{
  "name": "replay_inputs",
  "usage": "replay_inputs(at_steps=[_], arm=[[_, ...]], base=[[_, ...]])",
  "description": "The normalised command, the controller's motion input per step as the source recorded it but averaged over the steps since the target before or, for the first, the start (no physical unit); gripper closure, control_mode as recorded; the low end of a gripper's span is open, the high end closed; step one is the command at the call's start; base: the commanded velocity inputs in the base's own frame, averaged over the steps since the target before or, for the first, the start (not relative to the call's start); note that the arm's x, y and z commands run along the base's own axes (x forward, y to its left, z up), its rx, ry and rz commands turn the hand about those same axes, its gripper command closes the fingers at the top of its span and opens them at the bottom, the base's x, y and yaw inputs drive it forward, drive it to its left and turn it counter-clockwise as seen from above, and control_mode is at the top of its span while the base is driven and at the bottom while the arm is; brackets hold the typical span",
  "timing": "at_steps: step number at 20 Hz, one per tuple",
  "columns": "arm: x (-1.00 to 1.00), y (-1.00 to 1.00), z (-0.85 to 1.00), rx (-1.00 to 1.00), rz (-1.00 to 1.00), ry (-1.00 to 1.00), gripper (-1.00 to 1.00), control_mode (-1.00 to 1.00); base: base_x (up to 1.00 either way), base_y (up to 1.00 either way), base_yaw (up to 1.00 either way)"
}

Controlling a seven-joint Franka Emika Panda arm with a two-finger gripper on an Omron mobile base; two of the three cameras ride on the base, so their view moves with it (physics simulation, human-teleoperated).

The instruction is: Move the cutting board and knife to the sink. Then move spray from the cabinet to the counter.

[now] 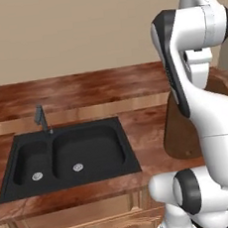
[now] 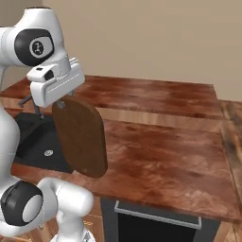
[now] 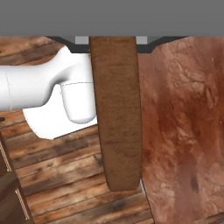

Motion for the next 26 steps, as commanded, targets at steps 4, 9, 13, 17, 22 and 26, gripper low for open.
replay_inputs(at_steps=[4,9,13,17,22,26], arm=[[0.00,0.00,0.00,0.00,0.00,0.00,1.00,1.00],[0.00,0.00,0.00,0.00,0.00,0.00,1.00,1.00],[0.00,0.00,0.00,0.00,0.00,0.00,1.00,1.00],[0.00,0.00,0.00,0.00,0.00,0.00,1.00,1.00],[0.00,0.00,0.00,0.00,0.00,0.00,1.00,1.00],[0.00,0.00,0.00,0.00,0.00,0.00,1.00,1.00]], base=[[-0.03,0.42,-0.38],[-0.19,0.85,-0.27],[-0.06,0.99,-0.15],[0.00,0.77,-0.03],[0.01,0.21,0.04],[-0.15,0.24,0.19]])
